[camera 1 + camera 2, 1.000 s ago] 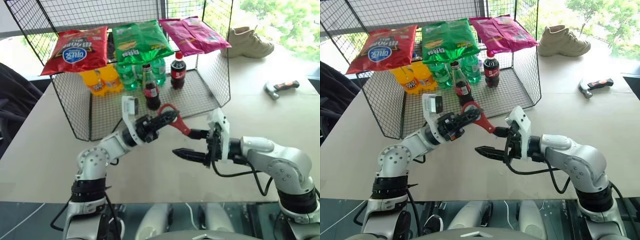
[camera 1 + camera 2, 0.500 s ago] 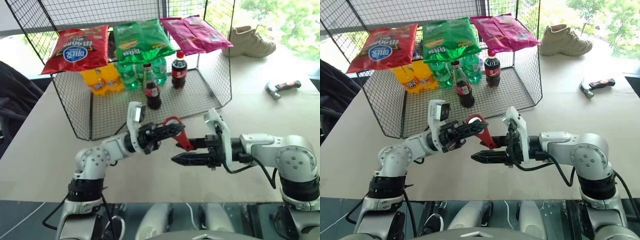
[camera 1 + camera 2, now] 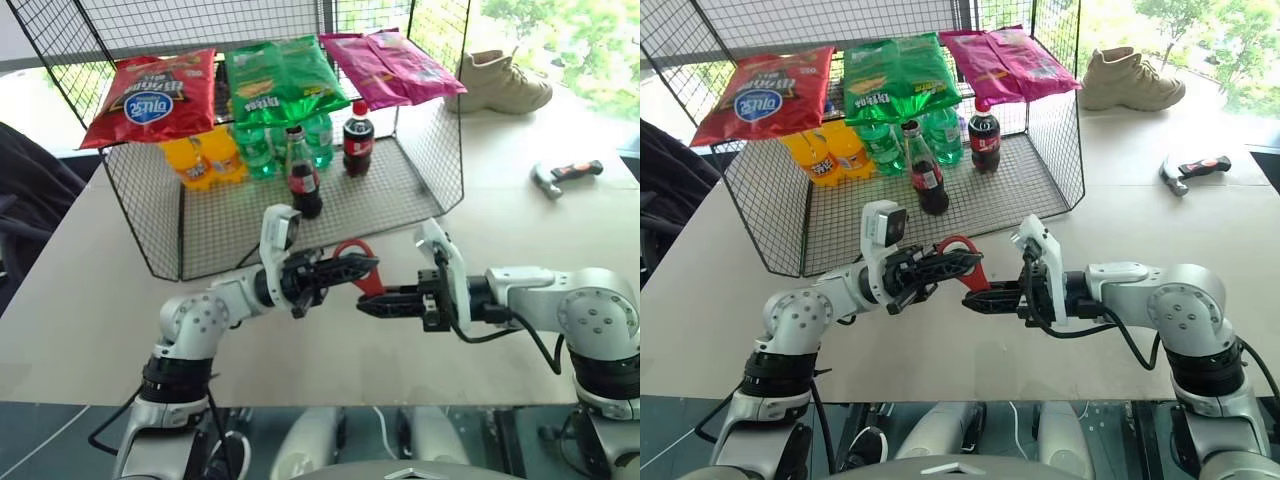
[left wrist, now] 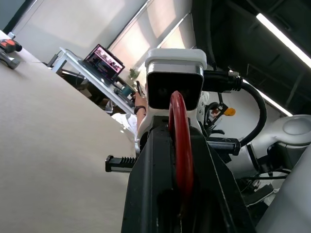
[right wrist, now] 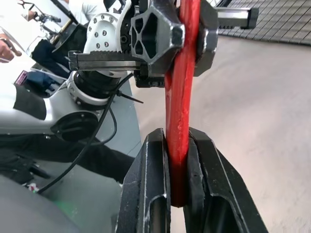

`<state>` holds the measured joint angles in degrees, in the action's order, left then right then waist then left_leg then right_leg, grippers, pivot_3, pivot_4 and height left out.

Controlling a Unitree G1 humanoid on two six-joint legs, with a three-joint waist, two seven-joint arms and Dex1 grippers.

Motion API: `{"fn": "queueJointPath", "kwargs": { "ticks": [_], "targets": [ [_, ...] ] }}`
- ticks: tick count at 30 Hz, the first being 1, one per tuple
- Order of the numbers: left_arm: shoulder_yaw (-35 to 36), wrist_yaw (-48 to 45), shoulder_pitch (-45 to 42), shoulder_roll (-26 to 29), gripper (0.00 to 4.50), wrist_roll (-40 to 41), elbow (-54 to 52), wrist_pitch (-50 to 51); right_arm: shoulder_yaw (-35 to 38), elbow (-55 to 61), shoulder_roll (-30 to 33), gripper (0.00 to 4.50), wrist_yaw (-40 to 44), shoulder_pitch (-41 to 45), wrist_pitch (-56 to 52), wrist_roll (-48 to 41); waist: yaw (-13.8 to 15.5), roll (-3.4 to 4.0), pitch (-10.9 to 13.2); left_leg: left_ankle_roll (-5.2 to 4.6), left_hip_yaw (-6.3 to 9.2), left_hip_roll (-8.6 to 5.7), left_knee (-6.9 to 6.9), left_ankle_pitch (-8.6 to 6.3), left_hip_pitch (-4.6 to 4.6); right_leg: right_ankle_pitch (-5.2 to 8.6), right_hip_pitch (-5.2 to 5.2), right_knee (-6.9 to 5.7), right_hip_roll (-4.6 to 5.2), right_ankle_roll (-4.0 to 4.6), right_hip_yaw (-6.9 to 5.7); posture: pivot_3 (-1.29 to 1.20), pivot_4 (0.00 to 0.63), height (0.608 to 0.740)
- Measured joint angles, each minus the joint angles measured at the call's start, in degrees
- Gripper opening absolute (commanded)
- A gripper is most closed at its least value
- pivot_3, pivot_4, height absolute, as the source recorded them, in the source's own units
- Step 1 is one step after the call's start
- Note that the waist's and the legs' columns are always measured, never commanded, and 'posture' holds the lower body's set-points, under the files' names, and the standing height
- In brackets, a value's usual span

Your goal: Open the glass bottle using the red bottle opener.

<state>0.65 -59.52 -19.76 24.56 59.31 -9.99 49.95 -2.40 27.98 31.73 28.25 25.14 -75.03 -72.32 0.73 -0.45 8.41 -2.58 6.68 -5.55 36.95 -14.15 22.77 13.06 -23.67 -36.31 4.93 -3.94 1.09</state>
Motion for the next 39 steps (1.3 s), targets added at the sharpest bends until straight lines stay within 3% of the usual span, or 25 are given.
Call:
{"fn": "queueJointPath", "kwargs": {
  "ticks": [8,9,14,19,25,32,39],
  "targets": [
    [1.5,-0.1,0.4,4.7,4.43,-2.1,-0.1,-0.6,0.5,1.7,1.1,0.0,1.1,-7.9,2.2,-1.9,-0.1,-0.01,0.0,-0.01,0.01,0.02,0.0,0.0,0.02,0.0,0.0,-0.03,-0.01,0.0,0.01,0.0,0.15,0.74],
    [2.1,-0.8,0.5,7.0,4.48,-2.6,-0.4,-0.6,1.2,1.2,-0.4,0.0,-0.6,-10.3,4.5,-0.5,-0.1,-0.02,0.0,-0.01,0.01,0.02,0.0,0.0,0.02,0.0,0.0,-0.03,-0.01,0.0,0.01,0.0,0.15,0.74],
    [4.7,-1.7,1.7,8.4,4.48,-5.4,-1.2,-5.4,2.6,-1.3,-1.7,0.0,-4.8,-13.8,13.3,10.0,0.0,0.01,0.0,0.0,-0.05,-0.03,0.07,0.0,0.01,-0.01,-0.02,-0.04,0.0,-0.02,0.02,0.0,0.15,0.74],
    [5.9,7.1,2.1,-0.2,4.48,-19.5,-1.2,-25.3,1.7,-4.7,-4.8,0.0,-8.5,-14.6,28.6,28.5,0.1,-0.01,0.0,0.02,-0.04,-0.04,0.08,0.01,0.01,-0.01,-0.02,-0.07,0.02,-0.02,0.03,0.0,0.15,0.74],
    [6.4,21.6,2.0,-8.2,4.48,-35.0,3.1,-42.3,-1.2,-7.2,-8.6,0.0,-10.5,-14.2,37.9,40.1,0.1,-0.01,0.0,0.02,-0.09,-0.07,0.08,0.01,0.0,-0.02,-0.02,-0.09,-0.02,-0.03,0.06,0.0,0.15,0.74],
    [6.5,36.0,-1.5,-10.4,4.48,-48.1,13.5,-51.9,-3.5,-8.1,-10.7,0.0,-9.4,-14.0,42.3,46.2,0.1,-0.03,0.0,0.02,-0.06,-0.08,0.21,0.01,0.0,-0.02,-0.02,-0.21,-0.27,-0.03,0.02,0.0,0.15,0.74],
    [5.5,41.2,-10.9,-11.4,4.48,-53.6,30.3,-59.4,-5.4,-7.5,-14.5,0.0,-10.3,-12.8,47.0,52.6,0.0,-0.04,0.0,0.03,-0.06,-0.09,0.25,0.02,0.0,-0.02,-0.03,-0.32,-0.3,-0.04,0.02,0.0,0.15,0.74]
  ]
}}
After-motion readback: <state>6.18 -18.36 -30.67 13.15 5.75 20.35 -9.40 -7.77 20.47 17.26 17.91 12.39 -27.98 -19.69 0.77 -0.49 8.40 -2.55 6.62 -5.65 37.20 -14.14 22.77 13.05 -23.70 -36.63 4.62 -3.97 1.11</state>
